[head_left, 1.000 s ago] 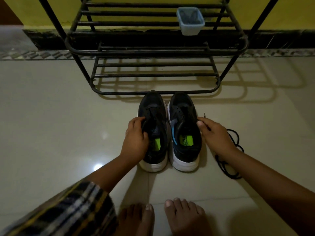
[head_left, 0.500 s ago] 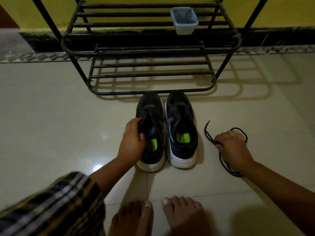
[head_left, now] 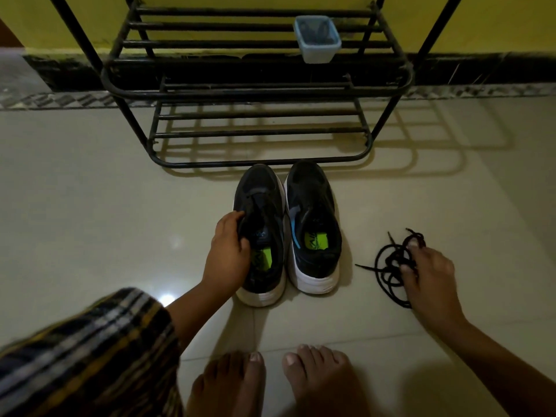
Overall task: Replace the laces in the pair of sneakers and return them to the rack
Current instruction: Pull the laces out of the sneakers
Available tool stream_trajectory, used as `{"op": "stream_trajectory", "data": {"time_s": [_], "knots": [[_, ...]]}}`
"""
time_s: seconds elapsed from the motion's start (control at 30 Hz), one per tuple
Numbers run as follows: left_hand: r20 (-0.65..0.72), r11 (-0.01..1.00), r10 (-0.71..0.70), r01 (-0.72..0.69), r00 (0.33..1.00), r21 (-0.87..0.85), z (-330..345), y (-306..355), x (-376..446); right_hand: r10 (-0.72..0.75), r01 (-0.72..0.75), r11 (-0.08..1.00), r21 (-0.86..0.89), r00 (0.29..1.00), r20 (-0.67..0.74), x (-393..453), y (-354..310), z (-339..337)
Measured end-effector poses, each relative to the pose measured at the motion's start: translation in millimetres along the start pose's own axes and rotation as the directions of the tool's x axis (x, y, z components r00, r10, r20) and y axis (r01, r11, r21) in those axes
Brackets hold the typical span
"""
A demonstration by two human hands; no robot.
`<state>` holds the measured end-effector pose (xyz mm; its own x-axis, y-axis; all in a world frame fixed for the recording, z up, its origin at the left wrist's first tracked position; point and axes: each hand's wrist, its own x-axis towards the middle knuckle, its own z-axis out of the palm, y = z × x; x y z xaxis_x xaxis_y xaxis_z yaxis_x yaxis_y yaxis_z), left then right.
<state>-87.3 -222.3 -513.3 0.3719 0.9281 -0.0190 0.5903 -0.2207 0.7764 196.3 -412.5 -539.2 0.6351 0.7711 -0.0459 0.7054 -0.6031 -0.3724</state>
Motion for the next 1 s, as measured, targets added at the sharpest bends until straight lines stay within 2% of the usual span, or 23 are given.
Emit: {"op": "stream_trajectory", "data": {"time_s": [0.07, 0.1, 0.23, 0.3, 0.37, 0.43, 0.47, 0.57, 0.67, 0.8, 1.0], "knots": [[0.000, 1.000, 0.000, 0.000, 1.000, -0.007, -0.4, 0.0, 0.0, -0.024, 0.046, 0.986, -0.161, 0.991, 0.132, -10.0, 11.8, 13.2], [0.000, 1.000, -0.005, 0.005, 1.000, -0.009, -0.7, 0.4, -0.1, -0.045, 0.076, 0.977, -0.197, 0.987, 0.156, -12.9, 15.2, 18.3], [-0.002, 1.000, -0.020, 0.020, 1.000, -0.008, -0.2, 1.3, -1.1, -0.071, 0.111, 0.971, -0.213, 0.980, 0.186, -12.8, 17.3, 21.6], [-0.007, 0.999, -0.043, 0.042, 0.999, -0.010, -0.7, 1.9, -0.7, -0.058, 0.082, 0.985, -0.153, 0.986, 0.157, -9.9, 11.8, 12.4], [-0.008, 0.996, -0.076, 0.076, 0.997, -0.040, -1.0, 3.4, -2.8, -0.052, 0.053, 0.998, -0.040, 0.998, 0.036, -9.8, 1.9, -2.7], [-0.012, 0.992, -0.091, 0.090, 0.996, -0.086, -1.4, 5.0, -8.9, -0.129, 0.134, 0.990, 0.053, 0.988, -0.087, -10.1, -14.5, -19.1], [-0.010, 0.991, -0.089, 0.087, 0.996, -0.103, -1.9, 6.2, -14.5, -0.188, 0.197, 0.975, 0.102, 0.977, -0.097, -10.3, -24.0, -24.9], [0.035, 0.986, 0.005, 0.001, 0.999, -0.169, -5.5, 12.4, -38.7, -0.350, 0.322, 0.905, 0.278, 0.935, 0.056, -14.6, -60.3, -34.4], [0.089, 0.984, 0.076, -0.060, 0.993, -0.167, -7.9, 14.1, -53.1, -0.450, 0.387, 0.876, 0.286, 0.870, 0.201, -15.6, -91.8, -23.4], [0.089, 0.993, 0.079, -0.070, 0.993, -0.100, -6.7, 12.8, -49.5, -0.427, 0.368, 0.890, 0.271, 0.881, 0.206, -5.4, -111.7, -8.3], [0.102, 0.993, 0.086, -0.077, 0.991, -0.091, -7.2, 10.7, -42.9, -0.442, 0.368, 0.879, 0.305, 0.868, 0.226, 6.4, -108.2, -11.5]]}}
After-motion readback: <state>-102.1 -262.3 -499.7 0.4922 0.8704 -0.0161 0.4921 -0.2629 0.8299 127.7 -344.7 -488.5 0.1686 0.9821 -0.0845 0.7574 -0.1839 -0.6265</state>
